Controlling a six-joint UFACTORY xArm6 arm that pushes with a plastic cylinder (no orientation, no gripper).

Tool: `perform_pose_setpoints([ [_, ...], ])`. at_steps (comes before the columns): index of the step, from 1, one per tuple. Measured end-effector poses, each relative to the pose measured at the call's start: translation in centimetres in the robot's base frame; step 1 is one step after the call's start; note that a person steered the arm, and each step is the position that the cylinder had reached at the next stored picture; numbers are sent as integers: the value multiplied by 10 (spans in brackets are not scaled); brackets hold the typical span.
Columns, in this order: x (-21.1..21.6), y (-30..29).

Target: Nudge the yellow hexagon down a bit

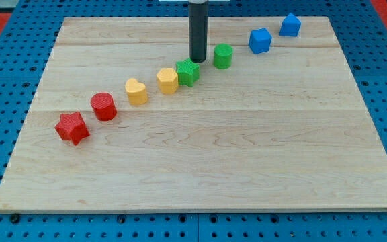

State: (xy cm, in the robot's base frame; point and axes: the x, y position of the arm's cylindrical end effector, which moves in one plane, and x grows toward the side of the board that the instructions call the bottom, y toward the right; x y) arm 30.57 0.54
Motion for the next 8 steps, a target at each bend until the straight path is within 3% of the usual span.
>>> perform_pose_setpoints([
  [1, -16, 0],
  [4, -10, 11],
  [6, -10, -61],
  [8, 15, -76],
])
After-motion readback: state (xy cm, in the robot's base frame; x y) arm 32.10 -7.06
